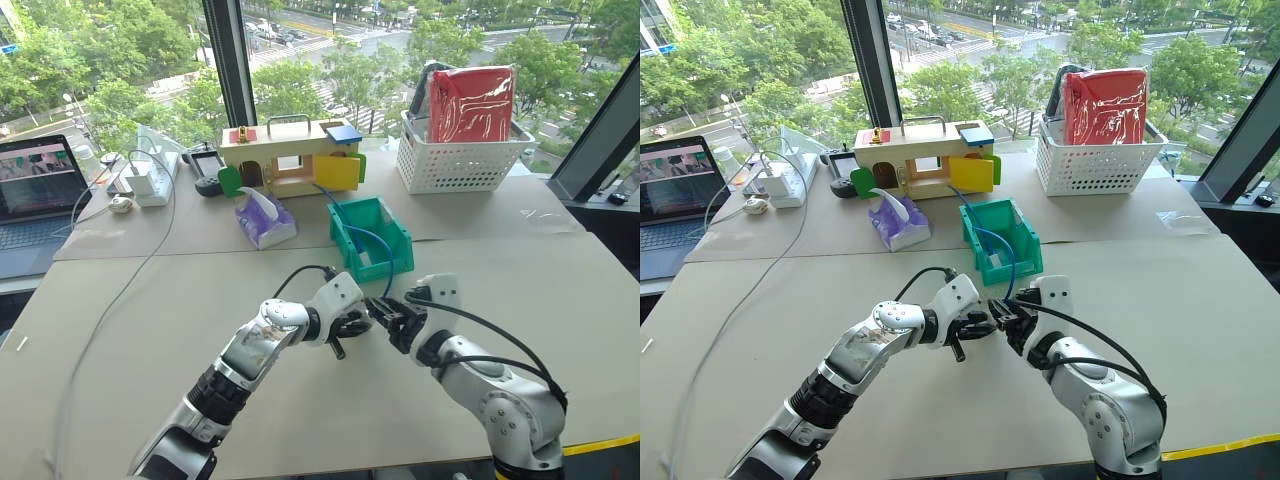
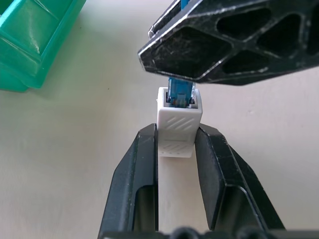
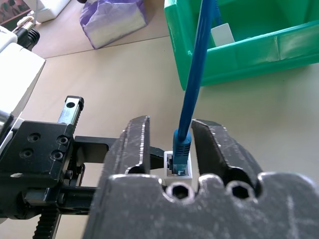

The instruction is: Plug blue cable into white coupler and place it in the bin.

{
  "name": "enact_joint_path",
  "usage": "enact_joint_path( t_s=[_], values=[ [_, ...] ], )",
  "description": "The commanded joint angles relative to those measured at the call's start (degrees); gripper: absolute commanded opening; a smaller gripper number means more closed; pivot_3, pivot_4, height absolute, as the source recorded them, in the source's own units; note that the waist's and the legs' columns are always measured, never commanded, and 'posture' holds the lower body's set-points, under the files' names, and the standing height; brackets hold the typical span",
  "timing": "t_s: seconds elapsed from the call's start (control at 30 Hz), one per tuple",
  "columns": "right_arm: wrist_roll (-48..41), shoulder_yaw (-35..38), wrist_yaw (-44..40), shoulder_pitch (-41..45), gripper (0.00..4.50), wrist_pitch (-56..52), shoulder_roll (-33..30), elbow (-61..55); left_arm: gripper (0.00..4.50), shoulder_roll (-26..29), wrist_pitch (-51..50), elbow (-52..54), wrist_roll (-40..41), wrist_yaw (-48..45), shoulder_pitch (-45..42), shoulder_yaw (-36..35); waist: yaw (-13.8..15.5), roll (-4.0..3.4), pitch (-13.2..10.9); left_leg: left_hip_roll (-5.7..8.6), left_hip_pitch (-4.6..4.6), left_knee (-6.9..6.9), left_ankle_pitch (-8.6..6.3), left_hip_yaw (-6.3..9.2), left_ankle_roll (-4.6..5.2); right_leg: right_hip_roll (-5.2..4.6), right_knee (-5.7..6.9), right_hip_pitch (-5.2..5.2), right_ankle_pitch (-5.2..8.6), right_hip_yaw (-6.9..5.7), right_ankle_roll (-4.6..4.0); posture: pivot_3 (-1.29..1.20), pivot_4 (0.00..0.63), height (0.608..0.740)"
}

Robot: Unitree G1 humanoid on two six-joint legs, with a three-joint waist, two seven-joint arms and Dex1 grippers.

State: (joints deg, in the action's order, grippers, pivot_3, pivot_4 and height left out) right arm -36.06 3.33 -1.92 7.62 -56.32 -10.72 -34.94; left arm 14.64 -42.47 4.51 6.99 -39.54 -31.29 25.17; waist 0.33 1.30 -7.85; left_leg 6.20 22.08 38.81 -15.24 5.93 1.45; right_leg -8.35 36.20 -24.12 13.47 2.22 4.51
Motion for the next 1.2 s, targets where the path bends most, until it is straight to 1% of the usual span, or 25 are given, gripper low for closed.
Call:
enact_joint_path(
  t_s=[0.03,0.33,0.53,0.73,0.97,1.2],
  values=[
    [-0.2,-0.1,-0.2,0.2,0.05,0.5,0.5,-0.6,0.61,0.3,-0.8,0.9,-0.2,-0.4,0.6,0.9,-0.1,0.00,0.0,0.00,0.00,0.00,0.00,0.00,0.00,0.00,0.00,0.00,0.00,0.00,0.00,0.00,0.150,0.740],
    [2.3,-1.5,-0.4,0.3,0.05,0.5,-0.4,0.3,0.61,0.3,-1.1,1.3,-0.2,-0.2,0.7,0.9,-0.3,-0.01,0.0,-0.01,-0.03,-0.01,0.00,0.00,0.00,0.00,0.01,0.02,0.00,0.00,0.00,0.00,0.150,0.740],
    [6.2,-5.8,-2.1,-1.6,0.05,2.1,-2.9,1.7,0.61,0.7,-1.5,2.0,-0.1,-0.2,1.1,0.8,-0.4,-0.01,0.0,-0.01,-0.07,-0.01,0.00,0.00,0.00,0.01,0.01,0.05,0.00,-0.01,0.00,0.00,0.150,0.740],
    [7.9,-8.1,-3.8,-2.7,0.05,3.7,-2.1,4.5,0.61,1.5,-2.4,3.3,0.0,0.0,1.6,0.6,-0.9,0.01,0.2,-0.04,-0.18,-0.04,-0.03,0.00,0.03,0.03,0.02,0.11,0.00,-0.01,0.00,0.00,0.150,0.740],
    [9.4,-9.9,-4.0,-3.7,0.05,4.2,-0.2,5.9,0.61,2.1,-3.5,4.7,0.2,0.4,2.1,0.3,-1.2,0.01,0.2,-0.07,-0.28,-0.08,-0.05,0.00,0.05,0.06,0.03,0.12,0.00,-0.01,0.00,0.00,0.150,0.740],
    [11.5,-11.8,-5.0,-5.0,0.05,5.3,1.8,11.2,0.61,3.3,-5.0,6.2,0.3,0.4,2.4,0.1,-1.5,0.14,0.4,-0.13,-0.74,-0.17,-0.31,0.01,0.23,0.16,0.06,0.26,0.00,0.00,-0.01,0.00,0.150,0.740]
  ],
)
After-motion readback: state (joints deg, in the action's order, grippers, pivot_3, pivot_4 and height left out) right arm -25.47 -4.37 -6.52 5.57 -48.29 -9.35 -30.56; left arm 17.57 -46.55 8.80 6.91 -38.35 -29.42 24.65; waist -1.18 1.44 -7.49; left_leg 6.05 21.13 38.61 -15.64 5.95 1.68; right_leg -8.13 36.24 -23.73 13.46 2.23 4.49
